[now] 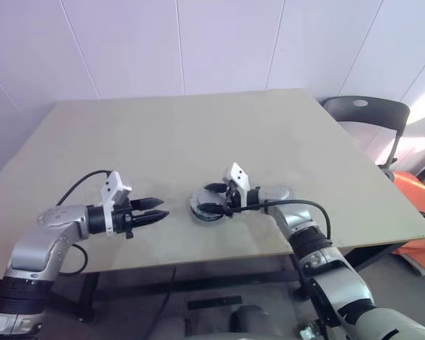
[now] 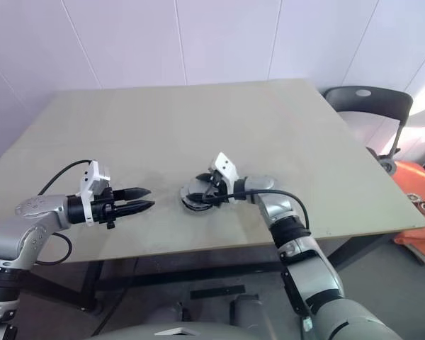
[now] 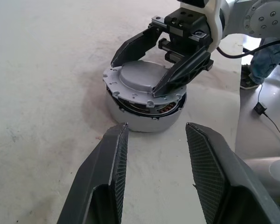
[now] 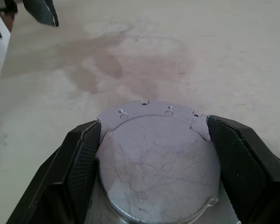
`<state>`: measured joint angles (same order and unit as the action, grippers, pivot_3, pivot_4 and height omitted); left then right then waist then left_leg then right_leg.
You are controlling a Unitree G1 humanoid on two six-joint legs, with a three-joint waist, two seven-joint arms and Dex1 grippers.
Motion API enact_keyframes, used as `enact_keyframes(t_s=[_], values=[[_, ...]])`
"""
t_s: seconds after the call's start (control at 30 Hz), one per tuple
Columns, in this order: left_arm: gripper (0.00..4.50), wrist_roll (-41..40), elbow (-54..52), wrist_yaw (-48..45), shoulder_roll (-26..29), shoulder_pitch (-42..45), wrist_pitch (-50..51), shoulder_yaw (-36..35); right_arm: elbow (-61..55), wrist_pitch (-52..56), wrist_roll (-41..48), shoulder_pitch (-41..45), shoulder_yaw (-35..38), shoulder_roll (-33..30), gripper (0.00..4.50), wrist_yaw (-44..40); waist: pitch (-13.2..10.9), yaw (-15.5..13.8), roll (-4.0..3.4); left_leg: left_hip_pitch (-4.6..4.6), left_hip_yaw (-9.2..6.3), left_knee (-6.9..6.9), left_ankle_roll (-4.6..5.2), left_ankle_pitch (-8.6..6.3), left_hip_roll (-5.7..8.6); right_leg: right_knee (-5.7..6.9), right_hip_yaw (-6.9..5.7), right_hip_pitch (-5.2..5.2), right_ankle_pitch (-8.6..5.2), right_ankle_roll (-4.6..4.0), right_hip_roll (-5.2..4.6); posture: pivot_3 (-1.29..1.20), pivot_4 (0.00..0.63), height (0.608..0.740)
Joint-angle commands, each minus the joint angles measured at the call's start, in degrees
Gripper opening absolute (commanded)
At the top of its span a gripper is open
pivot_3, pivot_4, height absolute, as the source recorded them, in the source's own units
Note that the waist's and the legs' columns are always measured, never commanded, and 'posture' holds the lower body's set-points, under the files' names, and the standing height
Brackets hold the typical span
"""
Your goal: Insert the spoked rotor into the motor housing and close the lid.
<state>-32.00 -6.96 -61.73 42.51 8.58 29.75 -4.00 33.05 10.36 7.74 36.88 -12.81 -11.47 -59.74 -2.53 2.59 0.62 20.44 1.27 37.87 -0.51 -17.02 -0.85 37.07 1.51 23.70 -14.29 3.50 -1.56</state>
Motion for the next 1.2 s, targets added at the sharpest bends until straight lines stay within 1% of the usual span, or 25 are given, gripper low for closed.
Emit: enact_keyframes(t_s=[0.03,0.2,0.33,0.4,0.53,0.8,1.2], values=[[2.11,-1.0,-2.1,0.4,0.1,0.0,-0.1,-2.0,-0.5,-1.9,0.1,1.7,0.1,0.0,3.28,-1.3,0.0,0.0,0.0,0.0,0.0,0.0,0.0,0.0,0.0,0.0,0.0,0.0,0.0,0.0,0.0,0.0,0.0,0.74],[2.11,-1.2,-2.5,0.7,0.0,-0.3,0.0,-1.9,0.7,-1.5,0.0,2.1,-0.5,-1.4,3.28,-5.3,0.0,0.0,0.0,-0.01,0.0,0.0,0.0,0.0,0.0,0.0,0.0,0.0,0.0,0.0,0.0,0.0,0.0,0.74],[2.11,-1.3,-2.5,0.9,-0.1,-0.3,0.0,-1.7,1.5,0.5,1.7,3.6,0.7,-0.8,3.28,-7.1,0.0,0.0,0.0,-0.02,-0.01,0.0,0.0,0.0,0.0,0.0,-0.01,-0.02,0.0,0.0,0.0,0.0,0.0,0.74],[2.11,-1.3,-2.6,1.0,-0.2,-0.3,0.0,-1.7,1.6,0.6,1.8,4.1,1.0,-0.5,3.28,-7.1,0.0,0.0,0.0,-0.03,0.0,0.0,0.0,0.0,0.0,0.0,-0.01,-0.02,0.0,0.0,0.0,0.0,0.0,0.74],[2.11,-1.4,-2.5,1.0,-0.1,-0.2,0.0,-1.7,2.0,-4.3,-1.7,3.6,-1.2,-0.3,3.28,-5.2,0.0,0.0,0.0,-0.02,0.0,0.0,0.0,0.0,0.0,0.0,-0.01,-0.01,0.0,0.0,0.0,0.0,0.0,0.74],[2.11,-1.5,-2.7,1.1,-0.1,-0.7,-0.1,-1.8,3.8,-9.3,-4.8,2.6,-3.2,-0.1,3.28,-4.3,0.0,0.1,0.01,-0.05,0.0,0.0,0.0,0.0,-0.01,0.02,0.0,-0.01,0.0,0.0,0.02,0.0,0.0,0.74],[2.11,-1.9,-3.6,1.9,-0.3,-1.4,0.1,-2.0,6.7,-11.5,-6.2,3.4,-3.0,1.1,3.28,-2.1,0.0,0.2,0.02,-0.2,0.0,0.01,0.0,0.0,-0.03,0.06,0.02,-0.15,-0.02,-0.06,0.02,0.0,0.0,0.74]])
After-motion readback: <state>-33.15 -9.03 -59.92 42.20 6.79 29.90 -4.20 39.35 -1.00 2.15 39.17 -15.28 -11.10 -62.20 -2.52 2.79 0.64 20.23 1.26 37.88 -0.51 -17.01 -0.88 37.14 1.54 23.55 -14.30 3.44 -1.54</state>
